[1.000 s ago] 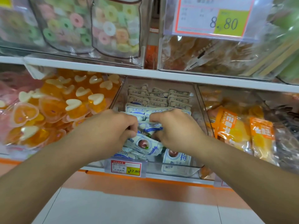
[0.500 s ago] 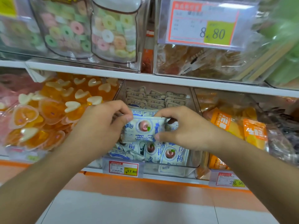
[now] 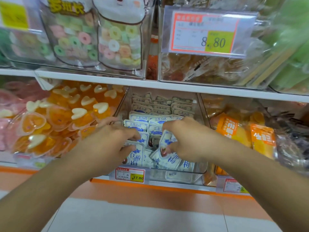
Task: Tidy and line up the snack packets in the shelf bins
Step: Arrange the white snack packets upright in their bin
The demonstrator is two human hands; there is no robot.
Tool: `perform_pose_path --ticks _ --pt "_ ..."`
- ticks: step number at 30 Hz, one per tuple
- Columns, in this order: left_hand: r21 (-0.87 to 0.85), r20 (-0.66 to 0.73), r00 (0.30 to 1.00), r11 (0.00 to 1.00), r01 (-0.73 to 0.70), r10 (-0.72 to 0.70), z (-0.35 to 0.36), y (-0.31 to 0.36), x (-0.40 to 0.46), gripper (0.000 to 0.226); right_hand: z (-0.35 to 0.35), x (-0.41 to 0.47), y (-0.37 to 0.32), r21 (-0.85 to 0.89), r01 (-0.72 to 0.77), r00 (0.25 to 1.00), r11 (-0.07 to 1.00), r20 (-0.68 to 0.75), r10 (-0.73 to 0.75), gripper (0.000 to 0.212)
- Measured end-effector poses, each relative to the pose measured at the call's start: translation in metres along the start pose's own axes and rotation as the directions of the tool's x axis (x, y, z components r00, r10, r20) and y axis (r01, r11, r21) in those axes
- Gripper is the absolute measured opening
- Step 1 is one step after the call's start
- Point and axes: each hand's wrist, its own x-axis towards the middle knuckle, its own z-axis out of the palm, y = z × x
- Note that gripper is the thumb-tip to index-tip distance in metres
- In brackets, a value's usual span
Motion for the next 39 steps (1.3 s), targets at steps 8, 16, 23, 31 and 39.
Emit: perform_pose_path --ticks 8,16,23,31,39 --pt "0.026 0.094 0.995 1.000 -0.018 0.016 0.006 -0.013 0.006 0.013 0.028 0.009 -0.018 -0.371 0.122 0.988 0.921 -0.045 -0.149 0.038" --pt "-0.053 -0.068 0.982 0.982 -0.181 0.178 -0.031 -0.023 -0.011 0.020 0.022 0.023 -0.020 0.075 0.176 0.981 0.982 -0.094 -0.169 0.021" --pt "-0.101 -0.181 0.980 0.990 -0.100 0.081 -0.054 -0.030 -0.023 0.034 0.047 0.053 -0.031 0.107 0.136 0.990 0.985 0.031 -0.140 0.037" --pt "-0.231 -0.370 0.926 0.973 -0.014 -0.075 -0.075 -0.029 -0.031 0.032 0.051 0.054 -0.039 0.085 0.145 0.989 0.986 -0.013 -0.144 0.015" --pt "-0.207 -0.379 0.918 0.978 0.037 -0.115 -0.090 -0.034 -0.049 0.027 0.034 0.048 -0.026 0.528 0.070 0.987 0.846 -0.161 0.019 0.016"
